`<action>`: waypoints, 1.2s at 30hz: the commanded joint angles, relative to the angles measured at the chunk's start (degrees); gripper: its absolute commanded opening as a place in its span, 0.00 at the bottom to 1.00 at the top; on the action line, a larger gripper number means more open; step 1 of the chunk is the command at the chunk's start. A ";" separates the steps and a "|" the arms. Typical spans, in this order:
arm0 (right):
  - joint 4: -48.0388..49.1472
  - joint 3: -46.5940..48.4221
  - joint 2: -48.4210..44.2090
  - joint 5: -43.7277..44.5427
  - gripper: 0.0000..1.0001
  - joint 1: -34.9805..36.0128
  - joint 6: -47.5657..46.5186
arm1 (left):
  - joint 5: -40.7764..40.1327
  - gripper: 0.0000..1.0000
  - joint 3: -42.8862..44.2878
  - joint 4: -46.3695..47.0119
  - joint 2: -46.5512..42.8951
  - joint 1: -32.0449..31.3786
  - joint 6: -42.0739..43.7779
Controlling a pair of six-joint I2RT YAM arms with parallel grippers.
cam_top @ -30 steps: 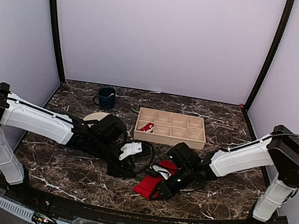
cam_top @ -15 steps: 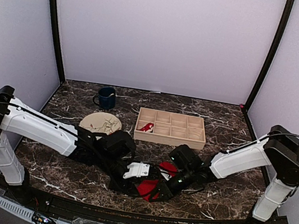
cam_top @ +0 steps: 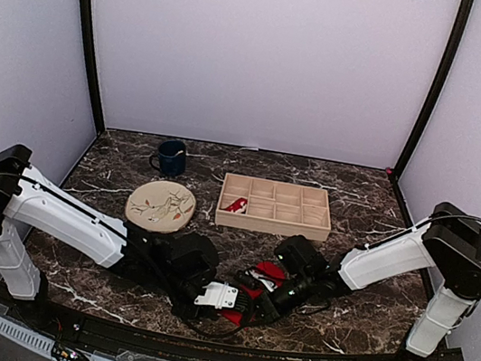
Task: Roll the socks
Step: Roll the sock at the center of the board.
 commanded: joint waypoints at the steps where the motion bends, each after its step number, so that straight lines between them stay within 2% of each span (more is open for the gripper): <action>1: -0.08 -1.27 1.07 -0.41 0.00 -0.48 1.02 | -3.42 0.34 -0.62 2.57 -0.39 -0.86 2.71; 10: 0.95 -2.15 0.99 -1.17 0.00 -0.55 1.98 | -4.25 0.34 0.00 4.61 0.75 -1.59 4.71; 20: 4.27 -3.51 1.51 -4.75 0.00 -1.63 4.87 | -5.38 0.33 -2.92 7.21 -1.85 -3.75 6.36; 36: 5.94 -4.06 1.60 -6.53 0.00 -2.15 6.67 | -9.03 0.31 -3.27 11.05 2.18 -5.07 9.44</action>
